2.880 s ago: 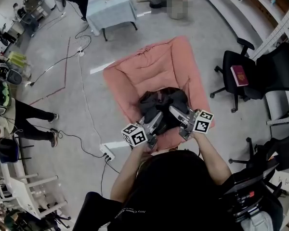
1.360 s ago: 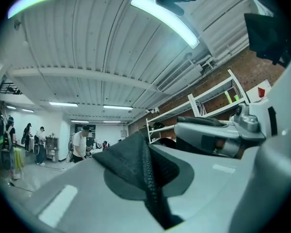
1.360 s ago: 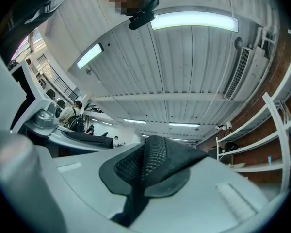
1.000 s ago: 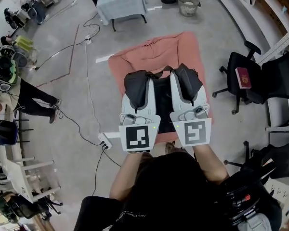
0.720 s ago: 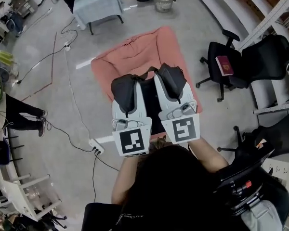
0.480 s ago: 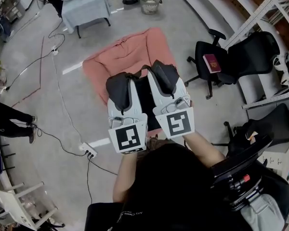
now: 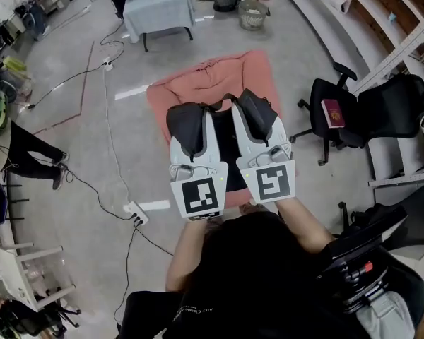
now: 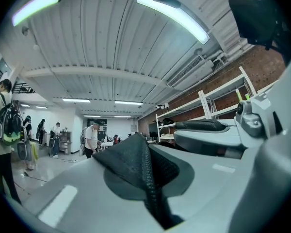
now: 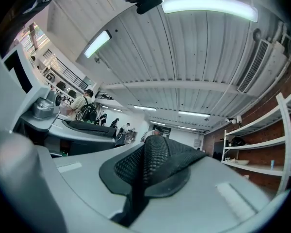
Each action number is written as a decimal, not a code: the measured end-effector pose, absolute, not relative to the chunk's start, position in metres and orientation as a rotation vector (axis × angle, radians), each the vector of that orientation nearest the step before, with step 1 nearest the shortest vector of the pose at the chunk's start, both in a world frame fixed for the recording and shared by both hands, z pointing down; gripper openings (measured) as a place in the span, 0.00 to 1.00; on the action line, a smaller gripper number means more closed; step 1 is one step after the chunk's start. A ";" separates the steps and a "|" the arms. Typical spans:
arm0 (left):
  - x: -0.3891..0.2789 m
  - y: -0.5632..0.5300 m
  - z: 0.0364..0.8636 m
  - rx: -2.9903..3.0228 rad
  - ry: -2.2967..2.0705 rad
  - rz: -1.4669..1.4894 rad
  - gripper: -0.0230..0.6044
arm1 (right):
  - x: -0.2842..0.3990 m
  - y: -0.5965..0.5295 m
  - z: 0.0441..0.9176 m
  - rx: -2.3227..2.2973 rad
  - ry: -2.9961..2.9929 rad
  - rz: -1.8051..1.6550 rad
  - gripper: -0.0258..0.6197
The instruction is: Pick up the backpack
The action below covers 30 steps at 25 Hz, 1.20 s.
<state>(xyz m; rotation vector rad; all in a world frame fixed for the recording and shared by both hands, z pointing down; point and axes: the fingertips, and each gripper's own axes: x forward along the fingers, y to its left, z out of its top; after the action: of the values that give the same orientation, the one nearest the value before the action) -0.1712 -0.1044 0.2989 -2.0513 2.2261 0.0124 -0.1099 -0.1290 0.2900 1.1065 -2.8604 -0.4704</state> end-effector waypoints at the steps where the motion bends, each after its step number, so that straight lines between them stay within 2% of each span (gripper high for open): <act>1: -0.175 -0.106 0.297 -2.029 2.239 0.001 0.06 | -0.114 -0.132 0.289 1.084 -2.876 -0.469 0.08; 12: -0.191 -0.122 0.297 -1.874 2.357 -0.038 0.06 | -0.131 -0.152 0.284 0.928 -2.978 -0.489 0.08; 30: -0.149 -0.158 0.292 -1.891 2.300 -0.063 0.06 | -0.091 -0.184 0.272 0.967 -3.015 -0.524 0.08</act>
<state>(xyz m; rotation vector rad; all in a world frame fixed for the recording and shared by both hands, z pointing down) -0.1489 -0.1581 0.2920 -1.8911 2.3003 -0.0626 -0.0911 -0.1840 0.2716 0.9667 -3.0151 -0.5240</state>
